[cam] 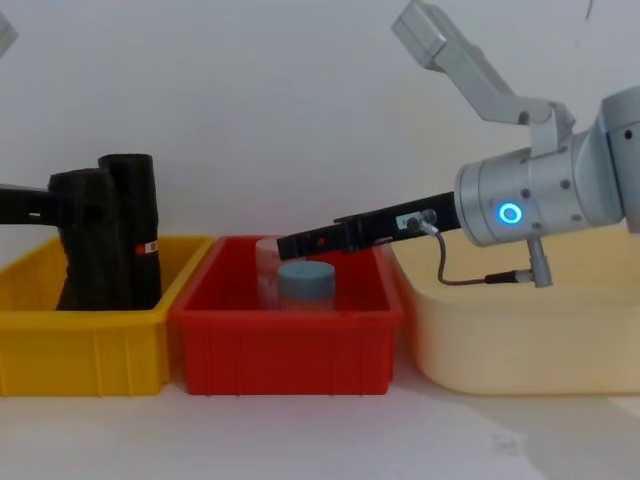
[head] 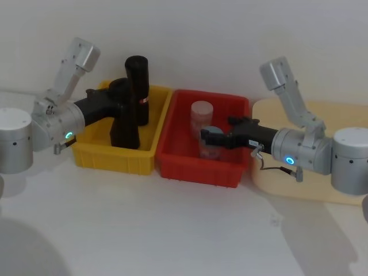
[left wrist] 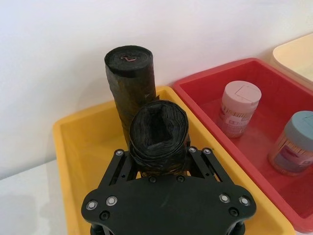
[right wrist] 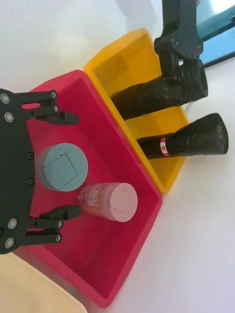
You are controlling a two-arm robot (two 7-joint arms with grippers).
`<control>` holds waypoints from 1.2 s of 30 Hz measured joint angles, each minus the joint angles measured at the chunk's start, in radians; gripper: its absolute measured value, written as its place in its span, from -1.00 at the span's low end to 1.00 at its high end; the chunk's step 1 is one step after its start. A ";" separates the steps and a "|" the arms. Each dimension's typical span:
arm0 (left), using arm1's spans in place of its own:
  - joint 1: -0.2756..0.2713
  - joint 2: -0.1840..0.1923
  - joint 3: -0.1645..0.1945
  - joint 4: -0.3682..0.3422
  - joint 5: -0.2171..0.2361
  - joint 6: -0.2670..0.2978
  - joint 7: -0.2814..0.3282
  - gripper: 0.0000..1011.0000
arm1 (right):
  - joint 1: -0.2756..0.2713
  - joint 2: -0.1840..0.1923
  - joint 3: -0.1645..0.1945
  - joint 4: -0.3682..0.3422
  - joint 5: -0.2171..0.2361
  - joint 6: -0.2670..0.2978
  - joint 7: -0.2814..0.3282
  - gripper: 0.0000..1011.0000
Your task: Pick up the garbage bag with the one hand and transfer it to the other hand.
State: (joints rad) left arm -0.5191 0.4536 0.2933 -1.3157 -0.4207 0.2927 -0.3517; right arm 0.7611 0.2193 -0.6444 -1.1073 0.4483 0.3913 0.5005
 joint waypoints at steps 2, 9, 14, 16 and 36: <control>0.000 0.000 0.000 0.000 0.000 0.000 0.000 -0.28 | -0.001 0.000 -0.005 -0.002 -0.009 -0.006 -0.007 0.98; 0.000 0.000 0.000 0.000 0.000 0.000 0.000 -0.28 | -0.004 -0.001 -0.012 -0.003 -0.026 -0.012 -0.015 0.98; 0.000 0.000 0.000 0.000 0.000 0.000 0.000 -0.28 | -0.004 -0.004 -0.015 0.002 -0.034 -0.013 -0.017 0.98; 0.000 0.000 0.000 0.000 0.000 0.000 0.000 -0.28 | -0.004 -0.006 -0.015 0.006 -0.036 -0.013 -0.017 0.98; 0.000 0.000 0.000 0.000 0.000 0.000 0.000 -0.28 | 0.016 -0.047 -0.015 0.095 -0.059 -0.036 -0.012 0.98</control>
State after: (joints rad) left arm -0.5190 0.4537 0.2933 -1.3159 -0.4207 0.2929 -0.3518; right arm 0.7774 0.1728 -0.6591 -1.0122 0.3895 0.3555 0.4888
